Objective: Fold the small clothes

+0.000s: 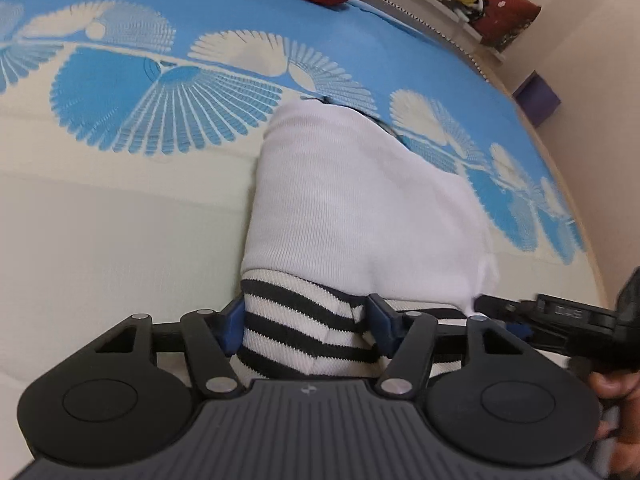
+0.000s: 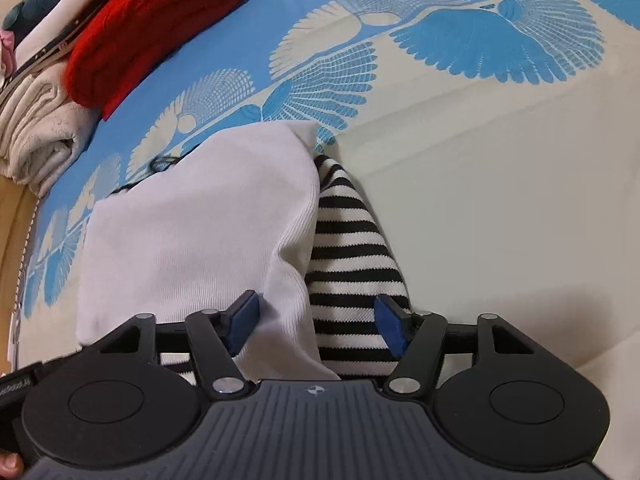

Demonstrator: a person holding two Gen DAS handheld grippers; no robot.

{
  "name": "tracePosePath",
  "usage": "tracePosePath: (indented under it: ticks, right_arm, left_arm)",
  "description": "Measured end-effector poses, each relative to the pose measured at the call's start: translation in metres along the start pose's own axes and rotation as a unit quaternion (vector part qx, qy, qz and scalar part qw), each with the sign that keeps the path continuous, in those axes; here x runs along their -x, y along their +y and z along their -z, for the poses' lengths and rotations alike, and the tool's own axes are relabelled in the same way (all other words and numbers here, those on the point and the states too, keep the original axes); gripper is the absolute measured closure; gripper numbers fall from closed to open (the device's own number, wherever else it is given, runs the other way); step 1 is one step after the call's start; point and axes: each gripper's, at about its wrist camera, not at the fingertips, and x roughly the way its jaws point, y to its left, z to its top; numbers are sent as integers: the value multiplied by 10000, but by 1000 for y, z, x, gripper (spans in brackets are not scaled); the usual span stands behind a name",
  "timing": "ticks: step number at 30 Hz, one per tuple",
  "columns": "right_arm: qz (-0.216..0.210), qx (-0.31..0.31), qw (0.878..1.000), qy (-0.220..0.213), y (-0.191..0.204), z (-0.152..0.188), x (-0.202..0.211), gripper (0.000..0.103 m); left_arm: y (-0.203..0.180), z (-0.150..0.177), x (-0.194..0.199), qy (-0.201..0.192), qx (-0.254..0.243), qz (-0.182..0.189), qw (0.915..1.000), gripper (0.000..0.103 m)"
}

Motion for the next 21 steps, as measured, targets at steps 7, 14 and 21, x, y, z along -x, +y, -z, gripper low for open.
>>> tracePosePath:
  ticks: [7, 14, 21]
  right_arm:
    - [150, 110, 9997, -170, 2, 2, 8, 102]
    - [1004, 381, 9918, -689, 4, 3, 25, 102]
    - [1121, 1299, 9676, -1852, 41, 27, 102, 41]
  left_arm:
    - [-5, 6, 9, 101, -186, -279, 9994, 27]
    - [-10, 17, 31, -91, -411, -514, 9978, 28]
    - [-46, 40, 80, -831, -1575, -1094, 9779, 22]
